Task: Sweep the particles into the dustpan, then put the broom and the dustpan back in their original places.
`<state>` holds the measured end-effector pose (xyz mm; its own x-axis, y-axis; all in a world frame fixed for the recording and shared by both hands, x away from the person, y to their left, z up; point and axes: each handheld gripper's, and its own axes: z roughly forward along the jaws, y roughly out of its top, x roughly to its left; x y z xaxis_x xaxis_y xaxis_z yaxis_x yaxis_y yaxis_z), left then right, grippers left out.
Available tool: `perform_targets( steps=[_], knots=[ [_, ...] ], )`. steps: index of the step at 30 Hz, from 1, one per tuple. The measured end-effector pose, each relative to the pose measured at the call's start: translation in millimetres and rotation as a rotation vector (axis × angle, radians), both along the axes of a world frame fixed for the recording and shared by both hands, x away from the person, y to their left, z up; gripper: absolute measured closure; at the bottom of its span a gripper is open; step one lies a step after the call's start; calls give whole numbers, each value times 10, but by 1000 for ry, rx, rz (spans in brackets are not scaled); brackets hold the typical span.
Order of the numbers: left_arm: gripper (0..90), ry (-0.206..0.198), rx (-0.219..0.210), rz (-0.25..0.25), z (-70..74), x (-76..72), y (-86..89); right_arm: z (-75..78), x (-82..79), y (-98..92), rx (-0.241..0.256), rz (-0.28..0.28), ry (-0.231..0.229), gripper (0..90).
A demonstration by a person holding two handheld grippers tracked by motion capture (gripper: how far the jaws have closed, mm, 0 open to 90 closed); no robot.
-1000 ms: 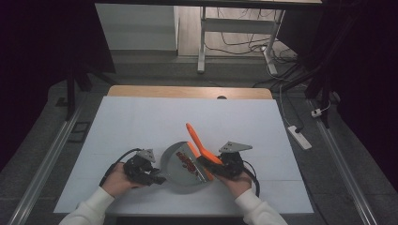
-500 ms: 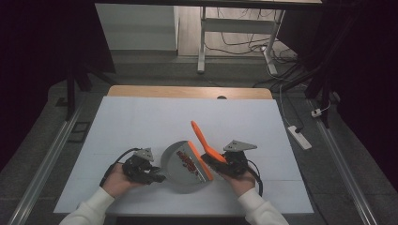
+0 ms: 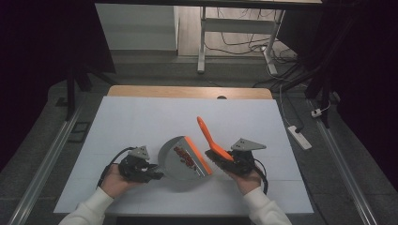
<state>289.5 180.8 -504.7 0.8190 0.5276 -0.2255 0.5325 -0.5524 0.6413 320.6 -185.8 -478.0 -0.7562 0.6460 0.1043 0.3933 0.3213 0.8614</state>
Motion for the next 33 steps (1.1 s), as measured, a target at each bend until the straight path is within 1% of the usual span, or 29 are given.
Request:
perform_targets(
  steps=[3,5,7,11,13,14,17,24,27,30,33],
  knots=[
    [612,3,-8,34,7,-28,45,38,-24,-46,8,9,-20,706],
    [612,6,-25,66,16,-45,88,56,-38,-87,15,18,-30,707],
    [612,2,-40,98,33,-56,133,67,-49,-125,19,20,-34,707],
    [612,-6,-66,178,57,-90,205,76,-72,-208,28,17,-38,707],
    [612,-13,-73,203,70,-117,236,79,-83,-250,28,13,-37,707],
    [612,-15,-84,217,71,-132,251,79,-88,-271,29,10,-36,707],
    [612,-13,-104,243,63,-160,295,74,-98,-329,28,2,-28,707],
    [612,-16,-110,289,53,-189,345,62,-122,-435,23,-23,-11,706],
    [612,-14,-112,304,49,-206,363,49,-123,-465,18,-19,-4,706],
    [612,-13,-118,321,47,-220,379,32,-108,-481,22,-16,4,706],
    [612,-16,-115,332,45,-230,389,24,-81,-482,28,-11,5,707]
  ],
)
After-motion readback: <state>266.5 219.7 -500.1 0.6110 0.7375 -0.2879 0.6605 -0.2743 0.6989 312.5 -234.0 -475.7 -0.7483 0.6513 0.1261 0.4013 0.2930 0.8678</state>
